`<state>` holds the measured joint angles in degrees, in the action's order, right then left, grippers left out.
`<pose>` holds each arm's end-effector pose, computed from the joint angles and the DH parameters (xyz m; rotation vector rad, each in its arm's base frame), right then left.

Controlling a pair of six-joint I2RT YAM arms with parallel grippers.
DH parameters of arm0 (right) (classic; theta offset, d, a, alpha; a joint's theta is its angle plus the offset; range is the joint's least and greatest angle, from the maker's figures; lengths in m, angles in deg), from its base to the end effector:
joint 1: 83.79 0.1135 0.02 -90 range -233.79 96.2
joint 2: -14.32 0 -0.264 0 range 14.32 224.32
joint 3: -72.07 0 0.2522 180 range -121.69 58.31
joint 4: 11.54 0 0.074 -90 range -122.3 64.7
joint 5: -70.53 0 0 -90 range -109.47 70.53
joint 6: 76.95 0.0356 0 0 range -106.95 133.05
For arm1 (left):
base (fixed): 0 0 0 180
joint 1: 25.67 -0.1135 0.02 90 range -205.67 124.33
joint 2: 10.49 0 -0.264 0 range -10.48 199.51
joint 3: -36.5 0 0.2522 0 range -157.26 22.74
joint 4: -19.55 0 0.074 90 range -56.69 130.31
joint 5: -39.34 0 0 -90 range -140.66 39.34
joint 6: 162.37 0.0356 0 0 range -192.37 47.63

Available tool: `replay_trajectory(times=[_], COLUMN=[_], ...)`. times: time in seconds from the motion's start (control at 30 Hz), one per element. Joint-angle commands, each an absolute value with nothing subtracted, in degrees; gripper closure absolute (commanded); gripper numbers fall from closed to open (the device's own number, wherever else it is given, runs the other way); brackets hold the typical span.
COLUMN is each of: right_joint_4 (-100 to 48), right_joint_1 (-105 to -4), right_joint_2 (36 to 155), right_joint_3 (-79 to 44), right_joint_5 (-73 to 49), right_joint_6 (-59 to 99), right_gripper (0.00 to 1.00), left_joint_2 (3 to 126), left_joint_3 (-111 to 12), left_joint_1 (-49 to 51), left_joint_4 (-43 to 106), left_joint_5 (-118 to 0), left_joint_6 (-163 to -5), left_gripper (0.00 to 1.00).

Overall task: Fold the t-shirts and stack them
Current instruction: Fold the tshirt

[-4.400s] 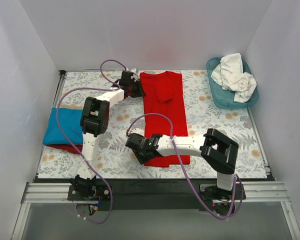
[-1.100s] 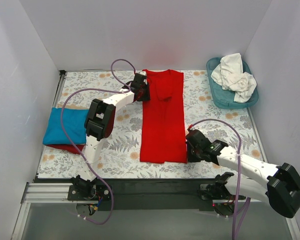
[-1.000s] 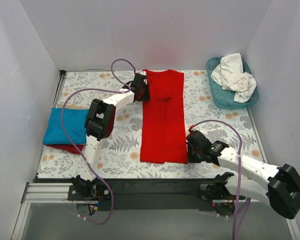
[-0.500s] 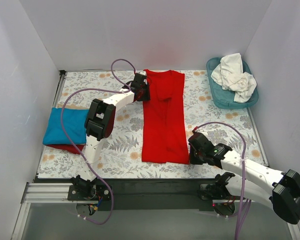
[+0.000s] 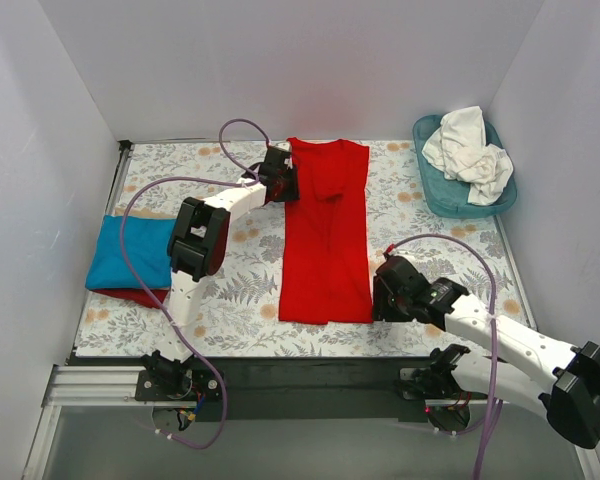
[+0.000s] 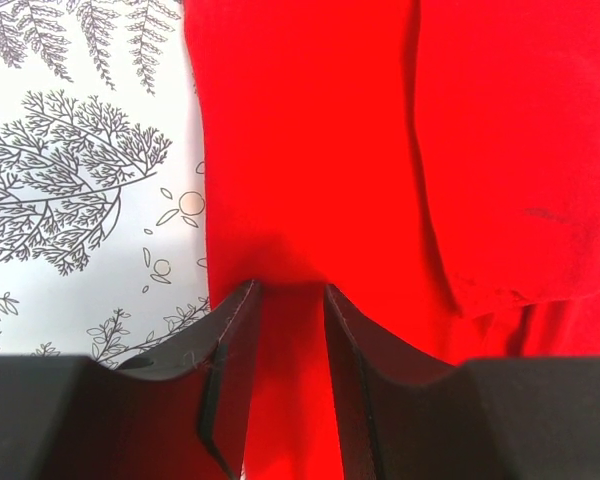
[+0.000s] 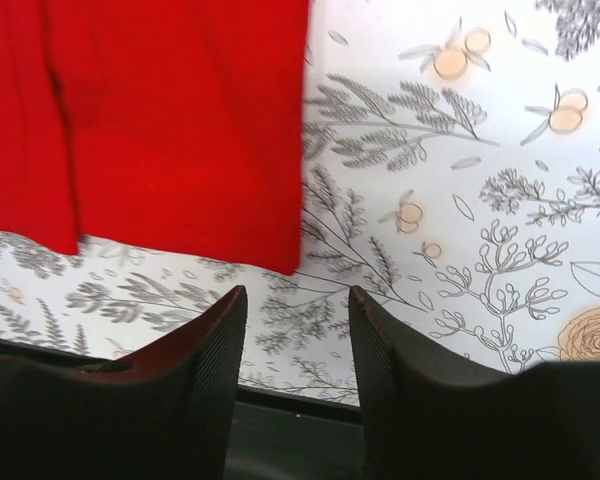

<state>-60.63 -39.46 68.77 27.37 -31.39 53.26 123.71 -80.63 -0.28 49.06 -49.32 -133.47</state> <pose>0.1277 0.1145 0.1925 -0.0177 2.5895 0.2855 0.4706 -0.2224 0.1491 -0.7760 2.3711 -0.6593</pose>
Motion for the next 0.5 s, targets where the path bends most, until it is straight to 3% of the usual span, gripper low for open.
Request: replay_trajectory(times=[0.0,0.3,0.47], right_joint_4=[-60.7,-57.6,-55.4], right_joint_1=[-37.9,-37.6,-39.1], right_joint_2=[71.8,75.0,74.7], right_joint_3=[21.3,23.2,25.0], right_joint_5=[-33.1,-34.9,-31.8], right_joint_6=[51.4,52.2,52.3], right_gripper=[0.47,0.42,0.43], left_joint_2=[122.1,111.0,99.8], left_joint_3=[-78.1,-77.0,-66.4], left_joint_1=[-1.0,-1.4,-1.5], left_joint_4=[51.1,50.1,55.2], left_joint_5=[-49.5,-53.3,-47.9], left_joint_6=[-132.7,-136.0,-146.0], left_gripper=[0.69,0.57,0.57])
